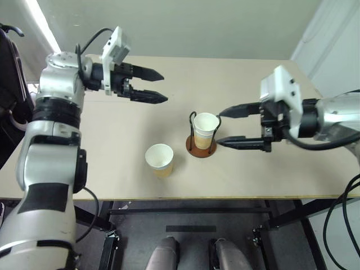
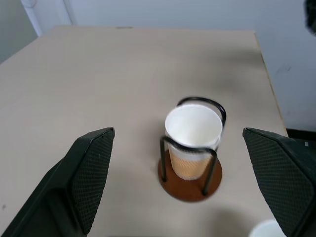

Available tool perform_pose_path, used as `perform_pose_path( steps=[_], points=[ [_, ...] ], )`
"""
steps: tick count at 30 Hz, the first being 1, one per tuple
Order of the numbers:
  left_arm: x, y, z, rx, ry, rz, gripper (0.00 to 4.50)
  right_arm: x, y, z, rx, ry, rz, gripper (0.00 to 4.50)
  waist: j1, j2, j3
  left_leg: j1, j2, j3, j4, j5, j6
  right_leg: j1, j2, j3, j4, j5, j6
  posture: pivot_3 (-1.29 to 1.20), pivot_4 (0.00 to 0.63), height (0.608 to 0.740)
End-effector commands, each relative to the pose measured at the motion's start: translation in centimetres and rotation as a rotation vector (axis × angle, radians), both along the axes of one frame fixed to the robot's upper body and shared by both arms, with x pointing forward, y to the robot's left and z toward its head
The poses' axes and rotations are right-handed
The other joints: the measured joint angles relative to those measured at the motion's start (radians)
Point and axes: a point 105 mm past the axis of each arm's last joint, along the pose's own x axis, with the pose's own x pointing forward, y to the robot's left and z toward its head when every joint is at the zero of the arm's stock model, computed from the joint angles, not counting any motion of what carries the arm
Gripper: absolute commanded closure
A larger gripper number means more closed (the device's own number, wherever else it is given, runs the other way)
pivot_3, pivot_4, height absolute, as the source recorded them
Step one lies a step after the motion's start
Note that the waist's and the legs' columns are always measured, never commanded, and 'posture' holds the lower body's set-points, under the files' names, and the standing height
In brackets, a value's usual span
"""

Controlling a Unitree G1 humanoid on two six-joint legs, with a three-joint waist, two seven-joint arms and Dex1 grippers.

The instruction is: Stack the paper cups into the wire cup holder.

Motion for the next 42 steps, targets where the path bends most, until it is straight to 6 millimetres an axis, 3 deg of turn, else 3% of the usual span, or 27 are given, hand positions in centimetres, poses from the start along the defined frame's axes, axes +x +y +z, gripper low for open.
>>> perform_pose_path(
  steps=[1,8,15,32,42],
  points=[
    [-1.1,1.5,-0.1,0.067,-0.05,-0.011,0.03,0.7,1.6,0.0,-0.046,-0.098,0.047,1.15,-0.003,0.0,0.0,0.0,0.001,-0.001,0.0,0.0,0.0,0.0,-0.002,0.002,0.0,0.0,0.0,0.0,0.15,0.74],
    [-2.1,2.5,-1.0,0.167,-0.075,-0.017,0.03,1.8,2.2,-2.5,-0.183,-0.142,0.099,1.15,-0.001,-0.001,-0.001,0.0,0.001,-0.006,0.001,0.0,-0.001,0.002,-0.004,-0.001,0.001,-0.003,-0.007,0.0,0.15,0.74],
    [-3.3,4.4,-1.3,0.291,-0.074,0.0,0.03,2.3,4.8,-5.0,-0.253,-0.153,0.201,1.15,-0.011,-0.002,-0.001,0.0,0.001,-0.004,-0.001,0.001,-0.002,0.0,-0.003,-0.001,0.001,-0.003,-0.008,0.0,0.15,0.74],
    [-6.1,7.8,-3.2,0.429,0.027,0.045,0.03,2.8,10.8,-6.5,-0.232,-0.203,0.353,1.15,-0.016,-0.002,-0.001,0.0,0.002,-0.006,-0.002,0.0,-0.005,-0.003,-0.003,-0.001,0.007,-0.01,-0.021,0.0,0.15,0.74],
    [-5.9,9.7,-3.8,0.44,0.019,0.089,0.03,2.3,11.7,-8.7,-0.323,-0.218,0.443,1.15,-0.017,-0.002,-0.001,0.0,0.002,-0.007,-0.006,0.002,-0.011,-0.008,-0.003,-0.002,0.014,-0.013,-0.026,0.0,0.15,0.74]
  ],
)
